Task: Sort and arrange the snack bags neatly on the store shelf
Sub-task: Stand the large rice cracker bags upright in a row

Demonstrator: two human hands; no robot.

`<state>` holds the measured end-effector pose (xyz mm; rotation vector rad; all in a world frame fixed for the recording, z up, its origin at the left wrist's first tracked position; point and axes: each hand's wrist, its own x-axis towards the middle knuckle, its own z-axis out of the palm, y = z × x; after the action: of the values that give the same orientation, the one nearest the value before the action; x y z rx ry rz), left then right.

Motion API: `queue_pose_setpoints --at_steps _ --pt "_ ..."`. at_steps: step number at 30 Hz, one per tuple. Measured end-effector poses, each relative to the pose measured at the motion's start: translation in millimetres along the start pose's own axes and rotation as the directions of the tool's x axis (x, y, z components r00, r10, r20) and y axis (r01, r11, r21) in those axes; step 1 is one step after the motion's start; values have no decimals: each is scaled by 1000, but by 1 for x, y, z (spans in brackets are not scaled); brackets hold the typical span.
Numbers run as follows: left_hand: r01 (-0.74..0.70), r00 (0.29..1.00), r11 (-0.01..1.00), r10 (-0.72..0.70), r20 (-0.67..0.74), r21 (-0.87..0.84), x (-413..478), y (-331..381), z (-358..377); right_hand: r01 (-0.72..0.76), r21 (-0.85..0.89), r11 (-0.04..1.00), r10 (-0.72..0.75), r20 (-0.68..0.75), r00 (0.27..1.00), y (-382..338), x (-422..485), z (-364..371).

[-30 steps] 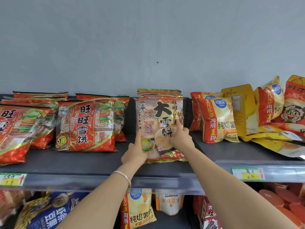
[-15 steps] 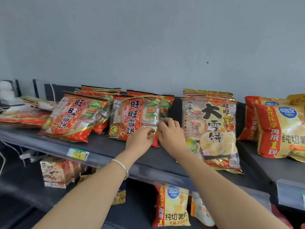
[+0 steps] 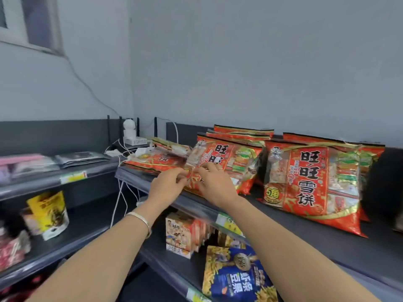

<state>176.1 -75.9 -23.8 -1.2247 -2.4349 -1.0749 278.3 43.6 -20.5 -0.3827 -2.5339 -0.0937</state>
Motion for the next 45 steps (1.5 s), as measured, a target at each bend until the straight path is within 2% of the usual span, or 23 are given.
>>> queue_pose_setpoints --at_steps 6,13,20,24,27,29,31,34,37,41,45 --pt "58 998 996 -59 -11 -63 37 -86 -28 45 33 998 -46 43 998 -55 67 43" --pt "97 995 982 -102 -19 -165 75 -144 -24 31 -28 999 -29 79 996 -69 132 84" --pt "54 997 977 -65 -48 -205 136 -150 -12 -16 -188 982 4 -61 998 -58 202 112" --pt "31 998 978 -42 -46 -209 172 -147 -4 -51 -306 951 63 30 998 -46 252 123" --pt "57 997 964 -70 -42 -259 190 -157 1 -118 -367 923 177 130 976 -40 283 132" --pt "71 997 963 -73 0 -259 198 -167 1 -172 -373 912 261 202 944 -37 299 136" --pt "84 996 960 -74 49 -268 205 -178 1 -171 -388 906 268 211 940 -34 310 141" --pt "129 991 950 -111 79 -283 219 -190 -3 -133 -418 899 209 141 968 -30 320 138" --pt "106 991 957 -79 107 -271 233 -192 -5 -257 -324 911 277 19 961 -25 328 120" --pt "65 978 942 6 208 -331 251 -185 -3 -445 -157 882 427 -134 894 -21 333 86" --pt "-36 959 936 131 250 -350 260 -171 3 -561 93 823 561 -289 776 -17 327 54"
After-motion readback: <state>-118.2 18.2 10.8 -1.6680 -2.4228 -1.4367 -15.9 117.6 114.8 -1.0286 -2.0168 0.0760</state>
